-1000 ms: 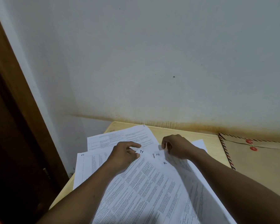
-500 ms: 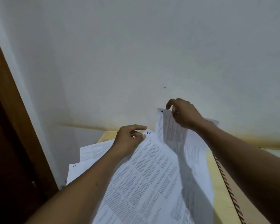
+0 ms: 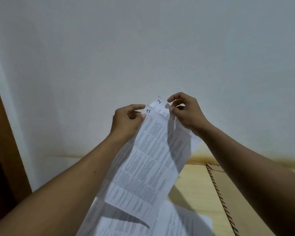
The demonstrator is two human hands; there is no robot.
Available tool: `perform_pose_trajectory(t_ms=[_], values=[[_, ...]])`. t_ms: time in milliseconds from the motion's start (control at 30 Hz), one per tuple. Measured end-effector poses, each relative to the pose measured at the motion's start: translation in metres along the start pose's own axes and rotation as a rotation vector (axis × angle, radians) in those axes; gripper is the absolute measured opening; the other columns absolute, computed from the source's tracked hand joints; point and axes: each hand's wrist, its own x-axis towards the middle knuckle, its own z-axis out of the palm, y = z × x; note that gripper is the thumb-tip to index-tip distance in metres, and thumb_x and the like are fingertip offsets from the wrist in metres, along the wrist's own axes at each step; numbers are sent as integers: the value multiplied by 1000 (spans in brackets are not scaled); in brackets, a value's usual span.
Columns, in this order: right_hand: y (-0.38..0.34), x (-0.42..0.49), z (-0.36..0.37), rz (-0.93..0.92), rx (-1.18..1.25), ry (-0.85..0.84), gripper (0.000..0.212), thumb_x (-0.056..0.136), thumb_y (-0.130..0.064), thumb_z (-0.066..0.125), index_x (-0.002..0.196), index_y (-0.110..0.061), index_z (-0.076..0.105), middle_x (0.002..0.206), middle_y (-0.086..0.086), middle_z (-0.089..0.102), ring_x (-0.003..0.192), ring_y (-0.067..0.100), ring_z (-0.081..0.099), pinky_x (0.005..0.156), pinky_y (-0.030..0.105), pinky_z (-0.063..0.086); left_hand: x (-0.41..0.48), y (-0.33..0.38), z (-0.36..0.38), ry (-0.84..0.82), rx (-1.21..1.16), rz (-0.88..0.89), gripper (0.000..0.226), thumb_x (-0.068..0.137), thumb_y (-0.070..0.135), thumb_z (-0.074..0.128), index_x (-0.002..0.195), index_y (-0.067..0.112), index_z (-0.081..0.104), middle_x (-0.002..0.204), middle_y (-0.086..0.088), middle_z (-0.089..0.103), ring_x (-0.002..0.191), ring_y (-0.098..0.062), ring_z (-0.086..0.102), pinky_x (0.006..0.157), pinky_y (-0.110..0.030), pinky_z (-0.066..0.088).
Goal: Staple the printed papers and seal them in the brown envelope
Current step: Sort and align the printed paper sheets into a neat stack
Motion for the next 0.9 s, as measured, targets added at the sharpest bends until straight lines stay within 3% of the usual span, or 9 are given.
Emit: perform_pose_trajectory(t_ms=[133, 200, 300, 400, 600, 733, 833, 900], values=[[-7, -9, 0, 33, 121, -35, 19, 91, 3, 58, 103, -10, 67, 84, 5, 60, 57, 15, 55, 44, 17, 37, 2, 6, 5, 67, 64, 31, 26, 92, 23, 75, 116, 34, 76, 99, 9, 72, 101, -13, 68, 93, -30, 55], [-7, -13, 1, 48, 139, -56, 20, 91, 4, 58, 102, -10, 67, 83, 3, 60, 56, 12, 55, 45, 17, 37, 1, 6, 6, 58, 72, 20, 26, 93, 23, 74, 118, 33, 76, 99, 9, 73, 101, -14, 69, 89, -28, 55], [-4, -17, 5, 68, 147, -81, 20, 90, 2, 62, 101, -13, 68, 81, -1, 60, 60, 12, 55, 50, 17, 40, -2, 5, 4, 46, 94, 23, 27, 94, 23, 73, 120, 32, 75, 100, 9, 73, 96, -9, 69, 76, -15, 49], [-2, -19, 10, 86, 150, -80, 17, 89, -2, 64, 99, -16, 69, 81, -2, 61, 67, 15, 55, 52, 20, 43, -4, 8, 0, 66, 130, 31, 26, 94, 23, 74, 118, 30, 76, 99, 13, 73, 92, -5, 68, 72, -12, 46], [-1, -21, 32, 111, 165, -121, 15, 87, -11, 72, 102, -14, 69, 84, 0, 65, 68, 11, 58, 56, 14, 46, -6, 4, -16, 105, 164, -39, 20, 89, 22, 78, 109, 28, 79, 99, 16, 75, 85, -5, 72, 86, -30, 60], [10, -30, 52, 153, 165, -196, 18, 85, -5, 73, 100, -14, 70, 79, -1, 64, 67, 4, 61, 62, 15, 47, -19, -12, -27, 113, 59, -212, 20, 85, 17, 81, 103, 26, 79, 102, 12, 75, 96, -8, 73, 90, -29, 59], [23, -44, 72, 204, 173, -229, 16, 85, -4, 73, 98, -13, 71, 80, 1, 64, 67, 4, 62, 65, 15, 48, -33, -23, -41, -8, 11, -361, 25, 88, 4, 78, 112, 13, 75, 103, -6, 75, 79, -6, 75, 61, -10, 54], [35, -56, 85, 244, 184, -252, 14, 85, -5, 74, 96, -12, 71, 80, 3, 64, 69, 8, 61, 69, 19, 50, -45, -34, -51, -51, -49, -445, 29, 89, -4, 74, 116, 6, 72, 100, -15, 75, 63, -5, 75, 51, -9, 51]])
